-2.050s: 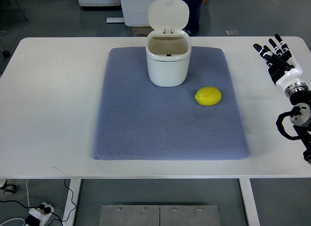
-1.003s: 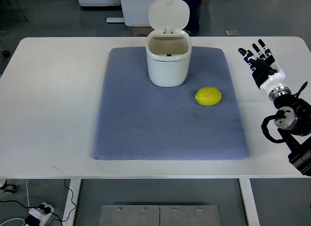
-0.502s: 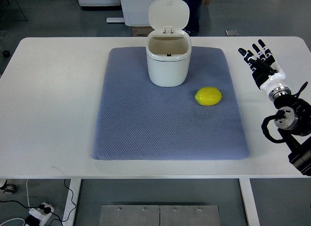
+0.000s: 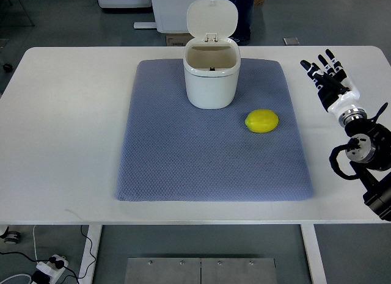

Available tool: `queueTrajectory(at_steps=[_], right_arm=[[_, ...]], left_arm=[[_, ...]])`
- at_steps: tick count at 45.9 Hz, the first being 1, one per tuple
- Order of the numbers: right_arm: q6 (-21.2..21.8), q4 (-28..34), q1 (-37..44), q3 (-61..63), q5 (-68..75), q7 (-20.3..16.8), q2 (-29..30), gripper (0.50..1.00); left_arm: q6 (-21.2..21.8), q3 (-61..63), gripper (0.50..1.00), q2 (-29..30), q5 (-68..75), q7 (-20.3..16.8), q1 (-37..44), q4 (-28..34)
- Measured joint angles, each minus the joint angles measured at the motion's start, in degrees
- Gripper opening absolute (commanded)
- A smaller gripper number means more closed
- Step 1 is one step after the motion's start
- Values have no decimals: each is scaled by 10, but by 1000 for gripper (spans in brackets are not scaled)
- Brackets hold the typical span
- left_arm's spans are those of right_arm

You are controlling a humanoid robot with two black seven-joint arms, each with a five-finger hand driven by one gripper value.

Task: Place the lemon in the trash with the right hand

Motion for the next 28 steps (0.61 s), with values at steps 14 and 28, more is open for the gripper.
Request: queueTrajectory(at_steps=[14, 28], right_arm=[[1, 1, 4, 0, 0, 0, 2, 1000], [2, 1, 6, -1, 0, -2, -2, 1000]], left_arm=[[0, 0, 1000, 0, 0, 0, 0, 0], [0, 0, 1000, 0, 0, 0, 0, 0]])
